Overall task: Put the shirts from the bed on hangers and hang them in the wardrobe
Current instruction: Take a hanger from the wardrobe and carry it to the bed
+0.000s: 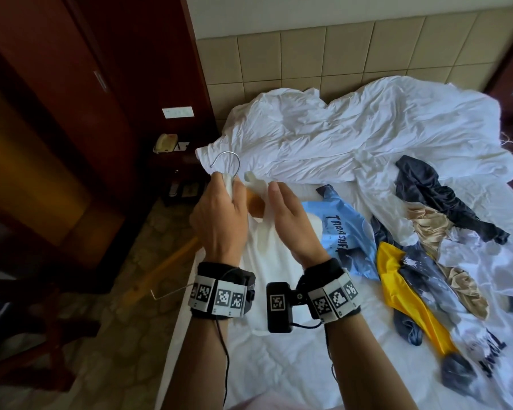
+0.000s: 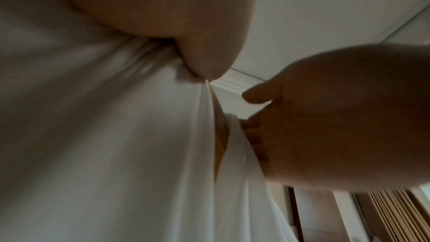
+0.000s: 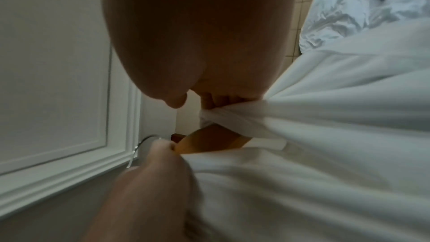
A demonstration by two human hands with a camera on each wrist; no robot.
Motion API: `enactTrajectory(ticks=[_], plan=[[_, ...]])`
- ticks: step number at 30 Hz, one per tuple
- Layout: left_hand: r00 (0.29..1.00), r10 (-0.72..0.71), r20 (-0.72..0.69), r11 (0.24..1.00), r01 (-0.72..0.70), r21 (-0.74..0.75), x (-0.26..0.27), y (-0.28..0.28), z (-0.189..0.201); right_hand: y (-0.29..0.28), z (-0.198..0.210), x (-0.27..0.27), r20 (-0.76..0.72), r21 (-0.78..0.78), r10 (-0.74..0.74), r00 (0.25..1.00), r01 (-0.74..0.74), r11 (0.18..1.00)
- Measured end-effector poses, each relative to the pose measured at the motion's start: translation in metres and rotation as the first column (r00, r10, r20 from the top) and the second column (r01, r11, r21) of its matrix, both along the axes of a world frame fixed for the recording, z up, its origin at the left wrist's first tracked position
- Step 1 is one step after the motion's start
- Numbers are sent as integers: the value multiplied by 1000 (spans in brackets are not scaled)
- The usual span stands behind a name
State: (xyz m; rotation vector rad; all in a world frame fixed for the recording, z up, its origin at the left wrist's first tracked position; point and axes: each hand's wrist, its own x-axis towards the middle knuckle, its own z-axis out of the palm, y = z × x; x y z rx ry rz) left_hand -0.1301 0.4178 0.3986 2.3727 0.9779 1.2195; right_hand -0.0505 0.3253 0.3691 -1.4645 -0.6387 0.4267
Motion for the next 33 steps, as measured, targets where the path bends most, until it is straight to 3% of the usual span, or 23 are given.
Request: enactTrajectory(ticks=[6,12,16,19,21,23,24,26,28,30,33], plan=[[999,-44,-3,998,44,-52,-1,4,-8,-2,14,-6,-139,292,248,959,-199,935],[991,-121,-61,993,122,6,1,6,-16,-7,15,4,-356,536,436,827,-202,820],[986,-145,-83,989,147,27,4,8,-19,-13,10,12,-376,608,502,779,-202,768],[986,-151,-68,987,154,40,6,8,-20,-18,13,14,-392,601,502,771,-198,774],[987,-152,-45,987,154,50,7,8,-21,-21,13,17,-418,527,405,813,-146,837],[989,-150,8,988,150,34,6,11,-20,-25,4,29,-347,349,146,926,-17,937],[989,-143,40,990,143,13,4,13,-20,-29,-4,38,-221,223,-5,975,55,973],[990,-98,97,994,102,-36,0,20,-20,-36,-29,61,127,-35,-202,971,208,978],[984,-54,173,993,72,-98,-4,30,-20,-41,-57,77,309,-241,-188,932,268,933],[959,-16,283,985,64,-159,-7,39,-20,-44,-72,81,259,-372,-194,946,283,884],[925,28,379,983,45,-181,-10,43,-17,-44,-74,79,145,-335,-247,958,282,899]])
